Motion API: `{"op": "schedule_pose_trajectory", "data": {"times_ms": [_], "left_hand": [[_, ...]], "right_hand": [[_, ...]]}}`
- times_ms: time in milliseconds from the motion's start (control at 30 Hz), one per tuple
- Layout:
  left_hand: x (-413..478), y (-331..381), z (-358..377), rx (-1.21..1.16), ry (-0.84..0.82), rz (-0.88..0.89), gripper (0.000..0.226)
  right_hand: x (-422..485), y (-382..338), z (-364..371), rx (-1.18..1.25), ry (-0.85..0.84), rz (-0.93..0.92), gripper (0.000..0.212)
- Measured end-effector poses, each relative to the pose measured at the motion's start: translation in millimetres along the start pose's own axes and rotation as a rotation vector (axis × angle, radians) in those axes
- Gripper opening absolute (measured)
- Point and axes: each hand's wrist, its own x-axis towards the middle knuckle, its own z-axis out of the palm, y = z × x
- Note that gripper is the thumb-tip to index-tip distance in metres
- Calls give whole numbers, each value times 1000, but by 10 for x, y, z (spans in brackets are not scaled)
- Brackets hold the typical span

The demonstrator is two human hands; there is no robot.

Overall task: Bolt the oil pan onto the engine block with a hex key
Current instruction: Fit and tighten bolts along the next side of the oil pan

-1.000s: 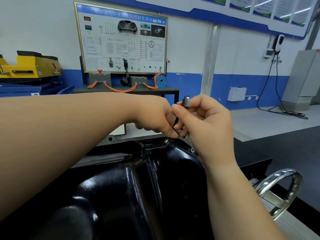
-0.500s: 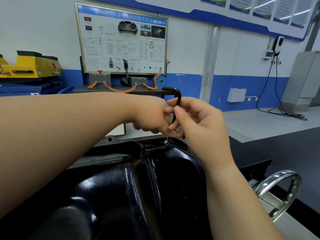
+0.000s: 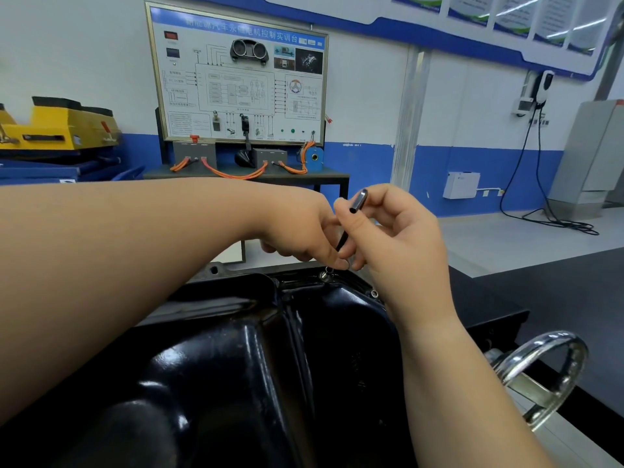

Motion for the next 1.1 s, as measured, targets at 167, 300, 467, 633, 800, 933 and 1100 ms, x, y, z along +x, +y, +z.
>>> {"op": "schedule_pose_trajectory", "data": {"times_ms": [167,300,467,633,800,933,1100], "left_hand": [[7,-7,-15,10,3,-7,37],[22,-17,-15,28,0,-5,39],[29,-35,-30,36,-1,9,39],[41,-21,-11,97,11,43,33],[40,-5,-2,81,-6,49,28],[35,-23,-5,76,-26,53,33],[43,-33,-12,81,-8,21,40]], "right_hand": [[-14,-12,1,32,-31,-10,13],[-8,-4,-10,-30,-10,-38,23],[8,18,-6,-35,42,-40,29],[11,30,-23,-108,75,-16,35],[-12,-3,-13,-10,14,19,16],[-36,-41,-4,43,-34,-25,12],[-32,-23,-6,18,-24,-44,25]]}}
